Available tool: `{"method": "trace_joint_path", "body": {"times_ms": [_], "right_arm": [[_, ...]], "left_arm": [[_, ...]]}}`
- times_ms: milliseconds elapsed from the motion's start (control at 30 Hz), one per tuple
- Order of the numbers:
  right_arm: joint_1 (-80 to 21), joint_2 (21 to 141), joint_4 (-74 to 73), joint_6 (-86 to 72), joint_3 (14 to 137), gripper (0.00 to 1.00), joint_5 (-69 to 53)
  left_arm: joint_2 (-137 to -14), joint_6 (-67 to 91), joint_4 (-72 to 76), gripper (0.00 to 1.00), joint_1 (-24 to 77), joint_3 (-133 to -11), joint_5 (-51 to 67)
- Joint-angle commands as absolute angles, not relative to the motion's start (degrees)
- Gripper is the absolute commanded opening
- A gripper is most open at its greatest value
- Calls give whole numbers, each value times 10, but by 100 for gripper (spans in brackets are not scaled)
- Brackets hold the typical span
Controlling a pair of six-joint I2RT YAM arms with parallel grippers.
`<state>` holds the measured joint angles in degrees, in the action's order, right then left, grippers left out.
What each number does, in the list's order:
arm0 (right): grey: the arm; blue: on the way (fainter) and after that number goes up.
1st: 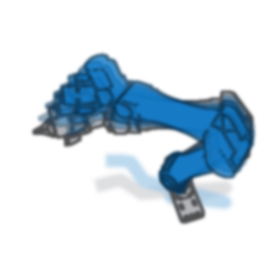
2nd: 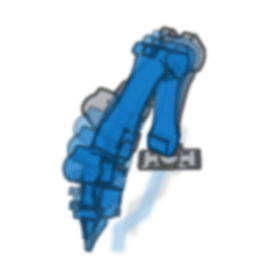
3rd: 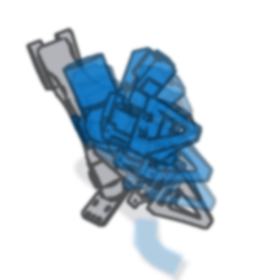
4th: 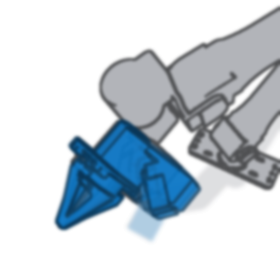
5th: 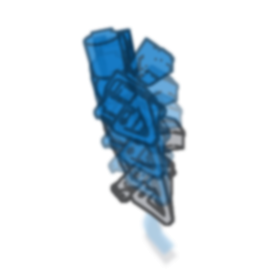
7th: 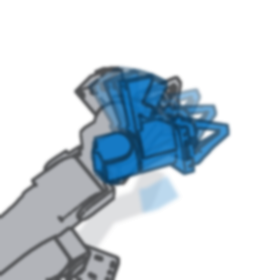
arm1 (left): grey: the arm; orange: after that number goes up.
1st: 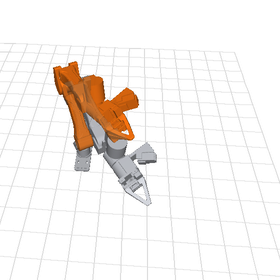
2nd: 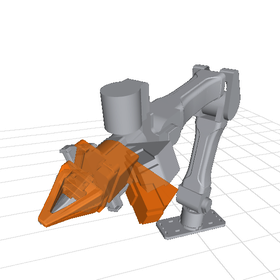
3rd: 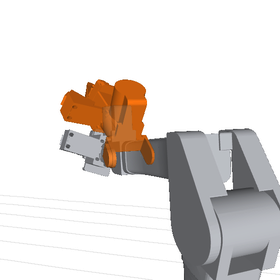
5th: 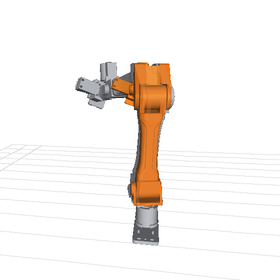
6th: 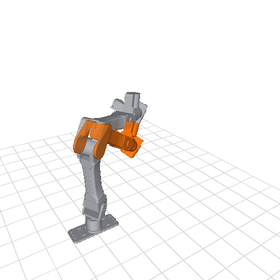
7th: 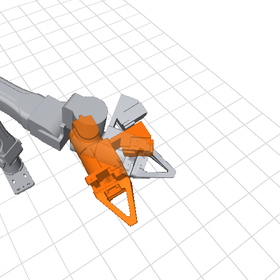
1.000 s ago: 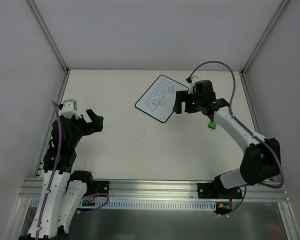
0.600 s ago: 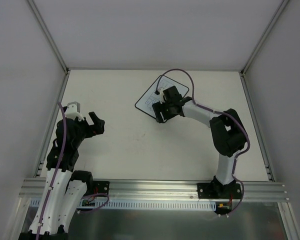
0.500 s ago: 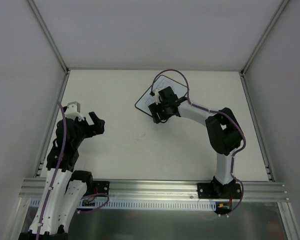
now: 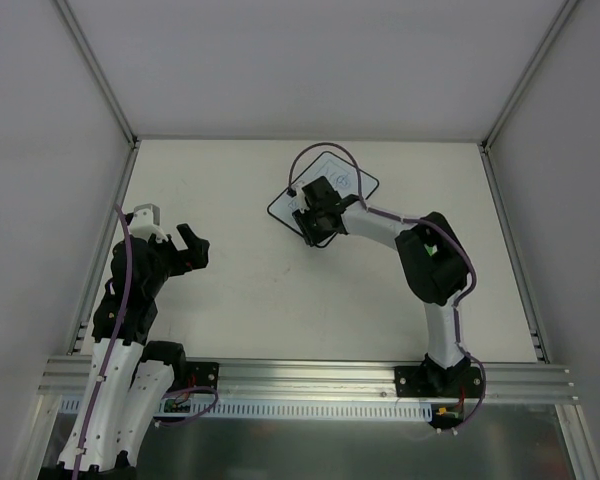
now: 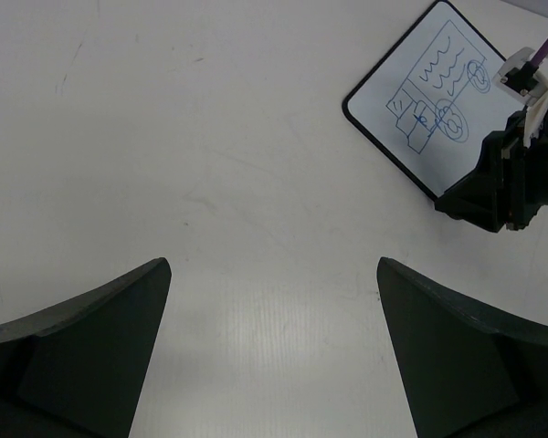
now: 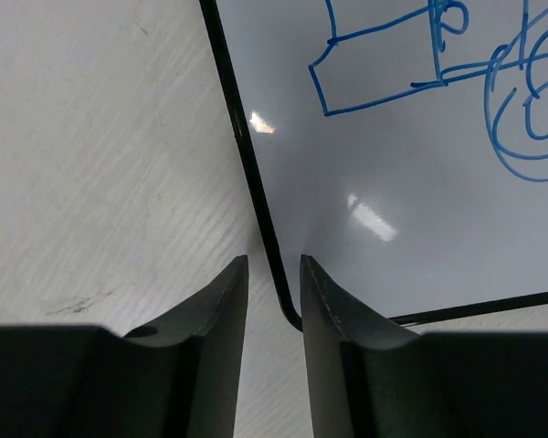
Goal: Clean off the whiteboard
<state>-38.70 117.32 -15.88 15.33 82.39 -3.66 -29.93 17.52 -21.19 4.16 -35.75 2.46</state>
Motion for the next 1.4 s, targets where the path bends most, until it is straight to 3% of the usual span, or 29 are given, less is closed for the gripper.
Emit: {"method": "trace_joint_path", "body": {"times_ms": [0,200,633,800,1033,1167,1300,1367], "right_arm": [[-410,1187,-200,156,843,31,-30],[-450,1187,-278,137,857,20,-32],[-571,1198,-330,6,897,19,-114],[-596,1220,-317,-43,947,15,-118],[-617,1212,-289,-71,976,17,-65],[-604,1134,-291,-49,966,33,30],[-549,1049,-292,-52,903,65,133],[-492,1018,-292,-55,847,71,174]], "left_arm": [[-294,173,-186,99,44,-355,13],[-293,175,-185,99,44,-353,13],[-295,183,-185,99,44,-351,22],[-294,186,-185,99,44,-349,19],[-296,193,-185,99,43,-347,11],[-298,208,-185,99,44,-347,13],[-309,218,-185,99,44,-352,18],[-312,217,-185,99,44,-353,18]]}}
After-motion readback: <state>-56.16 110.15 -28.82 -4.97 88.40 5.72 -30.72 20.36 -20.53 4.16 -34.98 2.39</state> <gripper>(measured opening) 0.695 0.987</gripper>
